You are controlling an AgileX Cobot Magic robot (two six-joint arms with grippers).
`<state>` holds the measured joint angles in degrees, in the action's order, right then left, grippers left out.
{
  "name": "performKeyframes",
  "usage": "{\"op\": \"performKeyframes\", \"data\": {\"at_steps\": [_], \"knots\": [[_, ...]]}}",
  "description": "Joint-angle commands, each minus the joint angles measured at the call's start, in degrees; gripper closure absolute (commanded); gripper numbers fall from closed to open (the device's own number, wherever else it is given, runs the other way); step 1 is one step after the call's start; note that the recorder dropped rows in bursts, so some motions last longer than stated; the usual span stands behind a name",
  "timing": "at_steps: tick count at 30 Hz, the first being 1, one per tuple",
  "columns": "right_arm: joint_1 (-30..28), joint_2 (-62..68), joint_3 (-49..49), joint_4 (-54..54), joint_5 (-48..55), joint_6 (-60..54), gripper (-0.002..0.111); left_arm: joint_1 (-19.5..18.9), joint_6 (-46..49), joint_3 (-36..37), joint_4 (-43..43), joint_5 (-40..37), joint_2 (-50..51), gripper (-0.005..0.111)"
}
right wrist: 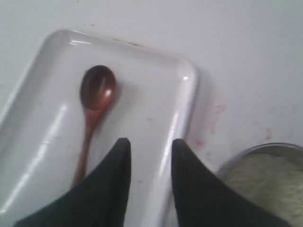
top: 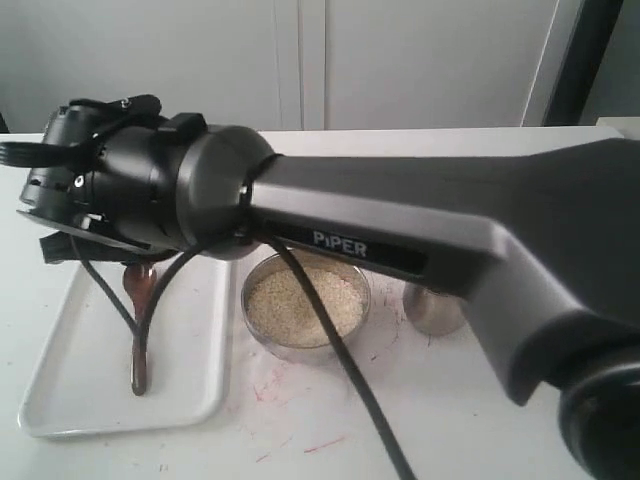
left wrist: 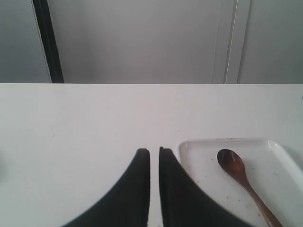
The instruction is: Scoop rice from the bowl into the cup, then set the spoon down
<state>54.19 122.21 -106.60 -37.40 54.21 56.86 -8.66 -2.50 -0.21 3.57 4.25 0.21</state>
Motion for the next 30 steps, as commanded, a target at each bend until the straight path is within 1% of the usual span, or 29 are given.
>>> {"op": "performKeyframes", "data": {"at_steps": [1,5,8,12,16,19,23,28,30], "knots": [[-0.9,-2.9,0.2,-2.3,6.1,-4.5,0.079,0.2,-0.3,0.2,0.3,0.2,-0.2,0.092],[-2.3,-7.8,3.7,-4.4,6.0,-4.7,0.080,0.2,-0.3,0.2,0.3,0.2,-0.2,0.092],[-4.8,-12.5,8.8,-6.6,5.8,-4.7,0.082,0.2,-0.3,0.2,0.3,0.2,-0.2,0.092],[-8.4,-20.9,18.6,-7.5,2.9,-6.1,0.082,0.2,-0.3,0.2,0.3,0.2,-0.2,0.092],[-11.0,-32.7,29.1,-10.2,-0.6,-6.1,0.082,0.2,-0.3,0.2,0.3,0.2,-0.2,0.092],[-11.7,-41.7,36.0,-14.3,-0.3,-6.1,0.082,0.2,-0.3,0.2,0.3,0.2,-0.2,0.092],[-12.1,-54.2,44.5,-16.1,-0.1,-6.2,0.082,0.2,-0.3,0.2,0.3,0.2,-0.2,0.092],[-12.1,-68.2,51.3,-16.1,-0.4,-6.5,0.082,0.2,-0.3,0.2,0.3,0.3,-0.2,0.092],[-12.1,-72.2,53.1,-16.2,-0.7,-8.3,0.082,0.2,-0.3,0.2,0.3,0.3,-0.2,0.092]]}}
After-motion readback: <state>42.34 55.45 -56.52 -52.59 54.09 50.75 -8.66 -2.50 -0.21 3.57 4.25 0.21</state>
